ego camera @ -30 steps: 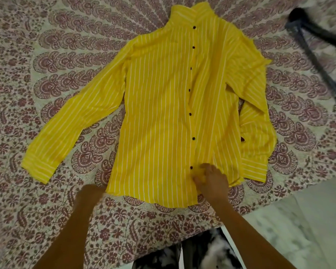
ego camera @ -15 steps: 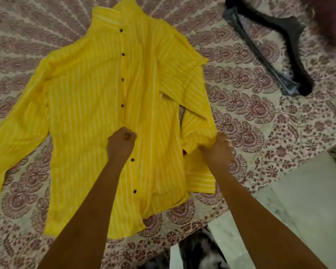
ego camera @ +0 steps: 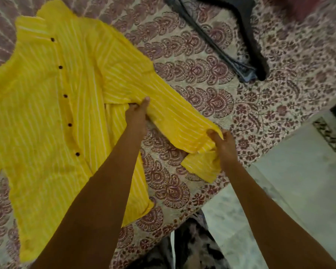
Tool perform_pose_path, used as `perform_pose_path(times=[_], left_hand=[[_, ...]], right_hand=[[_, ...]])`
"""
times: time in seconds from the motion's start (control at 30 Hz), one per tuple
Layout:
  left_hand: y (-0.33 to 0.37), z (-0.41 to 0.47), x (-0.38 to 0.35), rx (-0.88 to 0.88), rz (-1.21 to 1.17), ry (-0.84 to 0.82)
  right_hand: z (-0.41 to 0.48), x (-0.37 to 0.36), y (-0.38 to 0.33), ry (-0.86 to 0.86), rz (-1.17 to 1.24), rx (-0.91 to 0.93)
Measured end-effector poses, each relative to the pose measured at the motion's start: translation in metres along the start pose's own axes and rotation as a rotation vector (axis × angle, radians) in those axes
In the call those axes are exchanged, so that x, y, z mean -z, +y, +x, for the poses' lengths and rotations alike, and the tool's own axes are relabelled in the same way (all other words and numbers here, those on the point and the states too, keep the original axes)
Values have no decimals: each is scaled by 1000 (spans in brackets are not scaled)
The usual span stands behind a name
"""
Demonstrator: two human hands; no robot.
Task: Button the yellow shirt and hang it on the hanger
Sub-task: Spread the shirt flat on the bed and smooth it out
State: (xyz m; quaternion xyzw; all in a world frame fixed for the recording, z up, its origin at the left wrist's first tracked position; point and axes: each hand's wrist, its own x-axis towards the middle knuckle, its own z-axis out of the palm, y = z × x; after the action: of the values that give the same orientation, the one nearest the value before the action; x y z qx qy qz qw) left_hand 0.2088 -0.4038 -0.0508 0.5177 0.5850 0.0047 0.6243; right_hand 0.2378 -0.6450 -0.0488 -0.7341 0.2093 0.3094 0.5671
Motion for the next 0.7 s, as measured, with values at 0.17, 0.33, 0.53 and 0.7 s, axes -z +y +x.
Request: perform_pose_path(times=[0.17, 0.33, 0.53, 0.7], left_hand=[[10, 16, -3, 52, -395, 25], [-10, 12, 14, -19, -284, 152], [-30, -10, -4, 183, -144, -257], [-30, -16, -19, 176, -57, -247]], right_hand=[[21, 47, -8, -206, -412, -107], [22, 74, -22, -105, -400, -25], [15, 74, -21, 190, -175, 95], [8, 87, 8, -125, -805, 24]])
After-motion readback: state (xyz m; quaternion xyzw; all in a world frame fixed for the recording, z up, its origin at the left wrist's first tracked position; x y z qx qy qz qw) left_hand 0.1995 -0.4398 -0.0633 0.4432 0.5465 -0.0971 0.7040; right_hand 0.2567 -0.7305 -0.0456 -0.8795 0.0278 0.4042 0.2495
